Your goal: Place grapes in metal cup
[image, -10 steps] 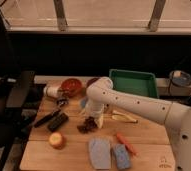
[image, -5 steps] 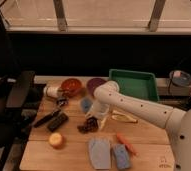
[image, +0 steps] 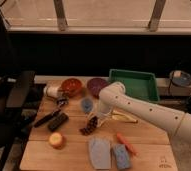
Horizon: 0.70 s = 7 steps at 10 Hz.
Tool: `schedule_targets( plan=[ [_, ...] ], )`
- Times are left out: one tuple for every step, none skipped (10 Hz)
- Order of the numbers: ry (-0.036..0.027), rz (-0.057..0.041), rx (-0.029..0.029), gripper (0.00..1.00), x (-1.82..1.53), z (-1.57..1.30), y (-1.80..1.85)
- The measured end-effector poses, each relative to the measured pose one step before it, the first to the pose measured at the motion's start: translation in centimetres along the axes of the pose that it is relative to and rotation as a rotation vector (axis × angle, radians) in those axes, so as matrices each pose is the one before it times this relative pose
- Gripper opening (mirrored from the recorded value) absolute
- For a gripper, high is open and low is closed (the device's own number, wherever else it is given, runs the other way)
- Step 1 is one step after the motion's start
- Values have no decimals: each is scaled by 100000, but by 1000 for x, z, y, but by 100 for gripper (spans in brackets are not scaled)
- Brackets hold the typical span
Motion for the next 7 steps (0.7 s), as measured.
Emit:
schedule_targets(
  plan=[
    [2985, 1583, 2843, 0, -133, -1885, -237],
    [2918, 1154, 2727, 0, -153, -2056, -466],
    [3164, 1097, 2656, 0, -17, -2216, -537],
    [4285, 1940, 3208, 0, 320, -2720, -511],
    [2510, 1320, 2209, 0, 344, -1633, -359],
    [3022, 1571, 2859, 0, 515, -1925, -505],
    [2137, 1348, 2224, 0, 448, -1410, -538]
  ],
)
